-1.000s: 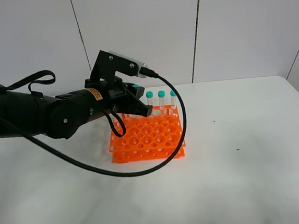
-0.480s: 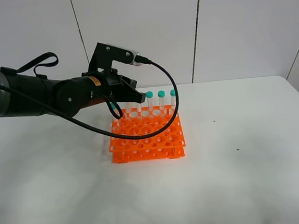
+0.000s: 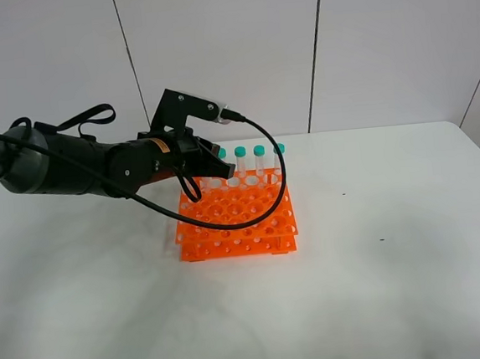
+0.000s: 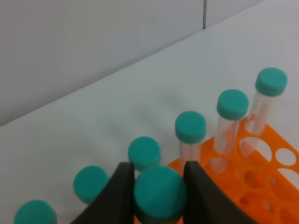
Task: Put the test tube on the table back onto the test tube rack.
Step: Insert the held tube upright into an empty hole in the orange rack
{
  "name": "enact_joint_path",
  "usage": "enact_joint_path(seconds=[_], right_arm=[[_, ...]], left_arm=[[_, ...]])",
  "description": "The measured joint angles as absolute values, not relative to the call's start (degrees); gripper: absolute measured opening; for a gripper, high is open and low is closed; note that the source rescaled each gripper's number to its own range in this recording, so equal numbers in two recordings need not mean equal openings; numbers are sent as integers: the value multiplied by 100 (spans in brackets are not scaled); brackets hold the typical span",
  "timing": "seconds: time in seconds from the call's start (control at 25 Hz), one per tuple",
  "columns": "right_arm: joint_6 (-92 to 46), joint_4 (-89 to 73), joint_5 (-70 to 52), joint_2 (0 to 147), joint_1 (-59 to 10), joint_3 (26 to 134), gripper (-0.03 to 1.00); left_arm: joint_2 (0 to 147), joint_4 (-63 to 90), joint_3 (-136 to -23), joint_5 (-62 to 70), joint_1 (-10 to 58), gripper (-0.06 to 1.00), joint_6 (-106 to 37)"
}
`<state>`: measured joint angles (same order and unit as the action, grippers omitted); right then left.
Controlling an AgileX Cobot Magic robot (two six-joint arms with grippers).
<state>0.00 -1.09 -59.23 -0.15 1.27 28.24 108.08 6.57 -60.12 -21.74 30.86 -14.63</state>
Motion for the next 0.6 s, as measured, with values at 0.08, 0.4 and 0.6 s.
enact_joint_path(seconds=[0.08,0.4,0.6], right_arm=[[0,-109,-5923,-15,127,2824,100],[0,-109,-5923,-15,127,2824,100],[0,-109,-5923,-15,127,2824,100]], left_arm=[[10836,657,-6012,-2179,3052,1,-1463],[10840,657,-6012,-2296,3000,1,-1287],[10840,657,-6012,-2296,3000,1,-1122]])
